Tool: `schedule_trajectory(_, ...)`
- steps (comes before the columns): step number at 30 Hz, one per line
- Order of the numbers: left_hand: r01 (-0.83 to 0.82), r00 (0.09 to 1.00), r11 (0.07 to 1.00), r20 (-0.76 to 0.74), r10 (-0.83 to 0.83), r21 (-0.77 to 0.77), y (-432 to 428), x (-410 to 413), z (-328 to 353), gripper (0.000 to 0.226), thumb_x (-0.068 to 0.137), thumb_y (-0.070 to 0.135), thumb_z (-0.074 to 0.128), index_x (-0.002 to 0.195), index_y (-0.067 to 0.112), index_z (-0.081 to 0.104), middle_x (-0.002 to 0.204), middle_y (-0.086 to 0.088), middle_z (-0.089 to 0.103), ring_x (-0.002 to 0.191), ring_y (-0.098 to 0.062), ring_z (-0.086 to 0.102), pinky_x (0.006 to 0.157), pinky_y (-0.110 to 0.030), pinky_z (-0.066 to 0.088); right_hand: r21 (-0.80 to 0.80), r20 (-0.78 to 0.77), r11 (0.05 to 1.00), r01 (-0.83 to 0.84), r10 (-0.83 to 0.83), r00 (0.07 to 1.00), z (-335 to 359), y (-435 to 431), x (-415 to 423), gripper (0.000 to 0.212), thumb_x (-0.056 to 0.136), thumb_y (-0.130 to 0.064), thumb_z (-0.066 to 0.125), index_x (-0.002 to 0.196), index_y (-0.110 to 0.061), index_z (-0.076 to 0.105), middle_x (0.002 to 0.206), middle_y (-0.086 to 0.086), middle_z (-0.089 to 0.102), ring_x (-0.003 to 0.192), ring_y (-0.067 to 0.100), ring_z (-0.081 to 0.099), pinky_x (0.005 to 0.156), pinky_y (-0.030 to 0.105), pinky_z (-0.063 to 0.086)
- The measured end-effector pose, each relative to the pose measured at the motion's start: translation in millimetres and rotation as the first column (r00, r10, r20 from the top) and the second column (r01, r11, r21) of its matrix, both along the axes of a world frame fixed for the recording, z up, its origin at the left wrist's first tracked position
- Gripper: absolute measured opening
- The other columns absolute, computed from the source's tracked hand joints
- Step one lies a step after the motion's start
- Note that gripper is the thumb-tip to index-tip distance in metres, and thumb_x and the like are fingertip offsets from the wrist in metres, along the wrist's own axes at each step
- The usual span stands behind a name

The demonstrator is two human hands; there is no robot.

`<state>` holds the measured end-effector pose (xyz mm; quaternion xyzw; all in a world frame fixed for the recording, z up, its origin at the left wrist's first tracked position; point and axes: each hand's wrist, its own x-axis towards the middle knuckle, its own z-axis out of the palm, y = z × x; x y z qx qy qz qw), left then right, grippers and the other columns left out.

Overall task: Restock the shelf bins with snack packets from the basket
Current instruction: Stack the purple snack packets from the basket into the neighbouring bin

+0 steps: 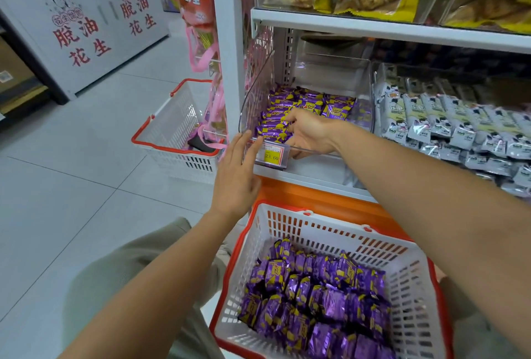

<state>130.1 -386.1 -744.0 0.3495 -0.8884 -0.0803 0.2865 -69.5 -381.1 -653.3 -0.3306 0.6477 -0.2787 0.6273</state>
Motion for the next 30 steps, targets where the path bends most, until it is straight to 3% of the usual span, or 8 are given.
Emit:
schedule_trajectory(3,-0.016,1.000,1.000,0.014,0.016,0.016,1.2,-0.4,0.3,0.076,0.080,0.002,0.060,0.149,0.018,0.034,0.157,-0.009,0.027,0.147,-0.028,0.019,0.112,-0.052,0.032,-0.010,0.044,0.999,0.049,-0.049,0.998,-4.6,-3.5,-1.1,0.068,0.098,-0.043,0.016,0.151,-0.019,-0.019,0.105,0.029,0.066,0.079,0.021,0.047,0.072,0.034,0.035)
schedule_trajectory(6,-0.020,1.000,0.999,0.024,0.019,0.025,1.5,-0.3,1.0,0.075,0.080,0.002,0.060,0.149,0.017,0.034,0.157,-0.009,0.027,0.147,-0.028,0.020,0.112,-0.053,0.033,-0.019,0.034,0.998,0.052,-0.052,0.998,-2.9,-0.8,-1.5,0.066,0.098,-0.041,0.014,0.152,-0.018,-0.016,0.112,0.029,0.062,0.091,0.028,0.052,0.083,0.038,0.038)
schedule_trajectory(9,-0.019,0.999,1.000,0.032,0.018,0.023,1.3,1.0,2.6,0.074,0.081,0.002,0.060,0.149,0.017,0.034,0.157,-0.010,0.028,0.146,-0.030,0.022,0.110,-0.054,0.035,-0.047,-0.072,0.997,0.059,-0.062,0.995,-1.0,3.3,-1.3,0.063,0.098,-0.038,0.017,0.154,-0.018,-0.003,0.124,0.031,0.057,0.089,0.032,0.062,0.100,0.043,0.040)
schedule_trajectory(14,-0.047,0.998,0.999,0.047,0.047,-0.009,10.2,2.2,8.0,0.075,0.082,0.004,0.063,0.149,0.018,0.033,0.157,-0.011,0.025,0.145,-0.031,0.024,0.111,-0.052,0.034,-0.175,-0.310,0.982,0.068,-0.120,0.943,8.6,16.8,-2.9,0.050,0.101,-0.034,0.029,0.145,-0.011,0.031,0.130,0.020,0.057,0.109,0.029,0.060,0.099,0.040,0.045)
schedule_trajectory(19,-0.075,0.997,0.994,-0.012,0.074,-0.081,32.8,-0.5,11.3,0.059,0.073,0.004,0.060,0.131,0.007,0.051,0.133,-0.020,0.045,0.120,-0.038,0.045,0.098,-0.053,0.043,-0.587,-0.295,0.797,0.139,-0.371,0.881,21.3,57.6,-0.1,0.016,0.100,-0.011,0.041,0.107,-0.010,0.055,0.096,0.017,0.064,0.070,0.015,0.060,0.056,0.018,0.045)
schedule_trajectory(22,-0.055,0.998,0.995,-0.007,0.055,-0.087,53.4,-7.1,4.1,0.045,0.071,0.015,0.044,0.113,0.007,0.059,0.111,-0.016,0.052,0.100,-0.036,0.050,0.085,-0.048,0.046,-0.723,-0.317,0.687,0.070,-0.421,0.849,13.1,101.4,2.2,0.023,0.096,0.002,0.041,0.096,-0.006,0.063,0.075,0.009,0.062,0.056,0.003,0.055,0.051,0.012,0.041)
schedule_trajectory(26,0.109,0.991,0.990,0.064,-0.115,0.088,83.3,-19.7,-27.3,0.032,0.076,0.022,0.042,0.092,0.015,0.068,0.090,-0.009,0.061,0.087,-0.034,0.057,0.073,-0.044,0.048,-0.661,-0.435,0.750,-0.012,-0.369,0.821,-30.7,159.7,-1.0,0.028,0.095,-0.003,0.047,0.080,-0.017,0.066,0.073,0.010,0.067,0.060,0.012,0.058,0.061,0.030,0.051)
schedule_trajectory(30,0.095,0.931,0.923,0.295,-0.215,0.372,116.2,-34.2,-69.9,0.019,0.084,0.015,0.055,0.096,0.016,0.070,0.096,-0.008,0.068,0.096,-0.029,0.061,0.081,-0.039,0.049,-0.424,-0.584,0.905,0.008,-0.280,0.762,-101.0,203.6,-19.5,0.017,0.094,-0.005,0.052,0.095,-0.006,0.069,0.081,0.008,0.067,0.072,0.016,0.059,0.075,0.041,0.053)
